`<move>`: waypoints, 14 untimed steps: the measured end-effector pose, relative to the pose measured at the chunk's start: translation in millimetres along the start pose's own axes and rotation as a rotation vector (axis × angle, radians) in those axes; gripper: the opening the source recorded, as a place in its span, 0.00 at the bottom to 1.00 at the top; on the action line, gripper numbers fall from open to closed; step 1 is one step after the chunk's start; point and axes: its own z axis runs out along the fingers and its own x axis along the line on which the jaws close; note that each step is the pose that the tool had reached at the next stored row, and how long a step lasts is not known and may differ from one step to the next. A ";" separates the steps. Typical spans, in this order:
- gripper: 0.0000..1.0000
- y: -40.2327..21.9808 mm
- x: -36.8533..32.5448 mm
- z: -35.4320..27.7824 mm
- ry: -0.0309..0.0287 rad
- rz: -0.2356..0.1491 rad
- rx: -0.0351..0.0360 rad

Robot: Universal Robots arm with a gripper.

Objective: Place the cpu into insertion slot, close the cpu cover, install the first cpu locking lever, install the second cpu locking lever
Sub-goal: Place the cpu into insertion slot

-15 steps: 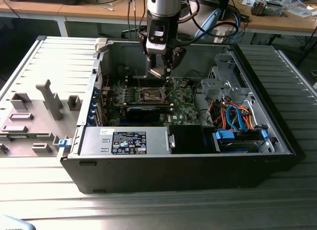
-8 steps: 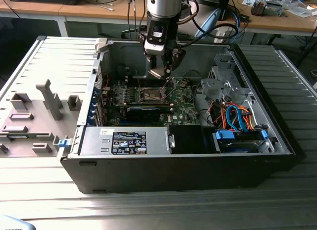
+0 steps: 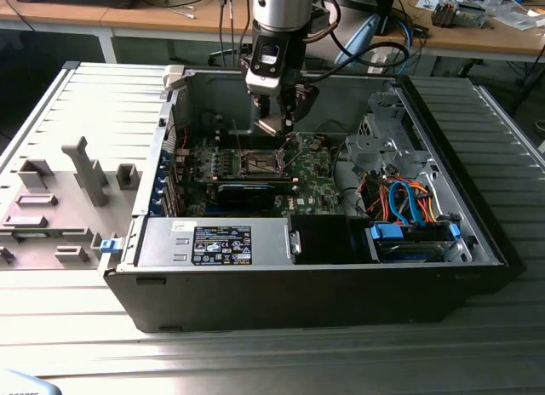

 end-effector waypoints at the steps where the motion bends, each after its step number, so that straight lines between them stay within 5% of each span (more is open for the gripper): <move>1: 0.55 0.0 0.0 0.1 -0.0001 0.003 0.0000; 14: 0.55 -0.1 0.0 1.8 -0.0016 0.039 0.0000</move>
